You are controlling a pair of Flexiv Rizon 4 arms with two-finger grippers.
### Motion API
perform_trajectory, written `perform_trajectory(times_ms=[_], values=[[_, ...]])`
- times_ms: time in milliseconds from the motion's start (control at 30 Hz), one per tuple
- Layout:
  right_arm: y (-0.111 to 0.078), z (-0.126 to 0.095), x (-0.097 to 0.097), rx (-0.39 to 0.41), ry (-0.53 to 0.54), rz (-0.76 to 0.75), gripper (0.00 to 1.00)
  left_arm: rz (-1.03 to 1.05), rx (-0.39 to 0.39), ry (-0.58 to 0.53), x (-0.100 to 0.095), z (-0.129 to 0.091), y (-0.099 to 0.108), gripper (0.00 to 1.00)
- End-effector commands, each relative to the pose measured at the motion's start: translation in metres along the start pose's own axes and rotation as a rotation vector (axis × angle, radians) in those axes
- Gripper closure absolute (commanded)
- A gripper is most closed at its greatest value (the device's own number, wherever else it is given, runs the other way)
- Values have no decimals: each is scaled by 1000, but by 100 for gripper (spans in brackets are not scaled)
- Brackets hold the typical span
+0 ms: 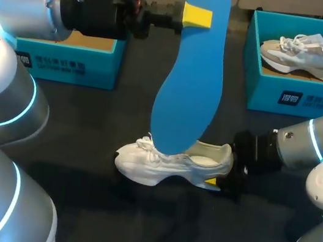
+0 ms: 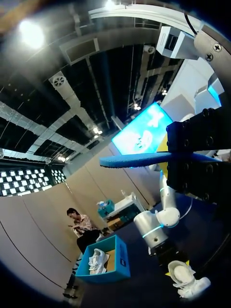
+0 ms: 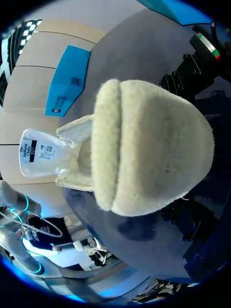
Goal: Take the shoe out of the shoebox, open the shoe tongue, remove and reinsert the insole, then place the shoe into the shoebox
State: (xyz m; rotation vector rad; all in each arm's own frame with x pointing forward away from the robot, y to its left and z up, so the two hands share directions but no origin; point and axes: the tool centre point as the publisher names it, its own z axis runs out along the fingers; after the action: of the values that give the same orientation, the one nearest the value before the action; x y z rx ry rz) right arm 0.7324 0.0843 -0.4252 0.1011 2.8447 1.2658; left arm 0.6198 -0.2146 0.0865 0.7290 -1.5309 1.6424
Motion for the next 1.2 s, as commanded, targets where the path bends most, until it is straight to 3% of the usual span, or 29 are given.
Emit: perform_trajectory(times_ms=[33, 467, 500, 533, 600, 633, 833, 1200], values=[[0, 2, 1, 4, -2, 0, 100, 1, 0, 2, -1, 3, -1, 100], [0, 2, 1, 4, -2, 0, 100, 1, 0, 2, -1, 3, -1, 100], [0, 2, 1, 4, -2, 0, 76, 1, 0, 2, -1, 3, -1, 100], [0, 2, 1, 4, -2, 0, 29, 1, 0, 2, -1, 3, -1, 100], [0, 2, 1, 4, -2, 0, 17, 1, 0, 2, -1, 3, -1, 100], [0, 2, 1, 4, -2, 0, 0, 1, 0, 2, -1, 3, -1, 100], [0, 2, 1, 4, -2, 0, 0, 1, 0, 2, -1, 3, -1, 100], [3, -13, 8, 76, -16, 27, 0, 1, 0, 2, -1, 3, -1, 100]])
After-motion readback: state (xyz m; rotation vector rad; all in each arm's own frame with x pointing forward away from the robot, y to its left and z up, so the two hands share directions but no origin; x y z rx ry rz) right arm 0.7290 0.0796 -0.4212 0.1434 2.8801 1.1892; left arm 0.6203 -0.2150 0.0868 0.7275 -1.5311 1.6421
